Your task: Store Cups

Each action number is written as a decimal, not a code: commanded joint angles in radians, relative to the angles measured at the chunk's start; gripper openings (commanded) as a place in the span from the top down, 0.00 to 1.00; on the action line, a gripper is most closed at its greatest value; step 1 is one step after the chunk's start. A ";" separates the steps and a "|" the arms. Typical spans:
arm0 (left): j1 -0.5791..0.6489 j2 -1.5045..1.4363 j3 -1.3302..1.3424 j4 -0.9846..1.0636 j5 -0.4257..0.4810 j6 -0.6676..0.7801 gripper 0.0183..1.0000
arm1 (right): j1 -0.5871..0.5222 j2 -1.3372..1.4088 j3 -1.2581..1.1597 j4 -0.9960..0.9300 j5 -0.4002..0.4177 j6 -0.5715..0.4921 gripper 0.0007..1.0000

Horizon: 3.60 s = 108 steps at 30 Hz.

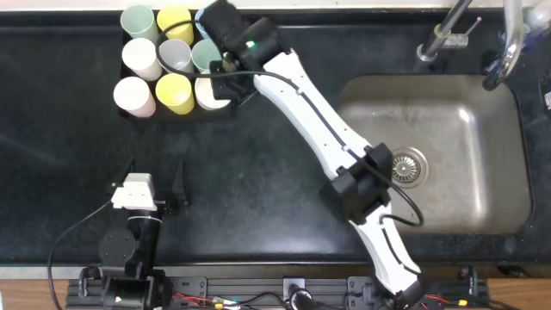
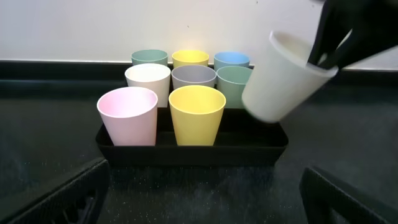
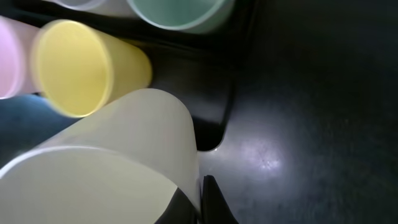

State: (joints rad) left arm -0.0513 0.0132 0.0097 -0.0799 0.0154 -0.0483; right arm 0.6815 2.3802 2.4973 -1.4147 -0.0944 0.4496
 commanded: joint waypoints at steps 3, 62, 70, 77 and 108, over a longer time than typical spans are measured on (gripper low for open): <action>-0.006 -0.010 -0.002 -0.004 0.006 0.016 0.00 | 0.003 0.035 0.010 0.008 0.039 0.018 0.96; -0.006 -0.010 -0.002 -0.004 0.006 0.016 0.00 | 0.006 0.102 -0.009 0.126 0.095 0.135 0.93; -0.006 -0.010 -0.002 -0.004 0.006 0.016 0.00 | 0.008 0.103 -0.043 0.122 0.158 0.210 0.96; -0.006 -0.010 -0.002 -0.004 0.006 0.016 0.00 | 0.010 0.103 -0.112 0.148 0.154 0.210 0.96; -0.006 -0.010 -0.002 -0.004 0.006 0.016 0.00 | 0.011 0.103 -0.121 0.217 0.117 0.198 0.75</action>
State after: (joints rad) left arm -0.0513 0.0132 0.0097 -0.0799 0.0154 -0.0483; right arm 0.6941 2.4756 2.3802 -1.1973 0.0154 0.6521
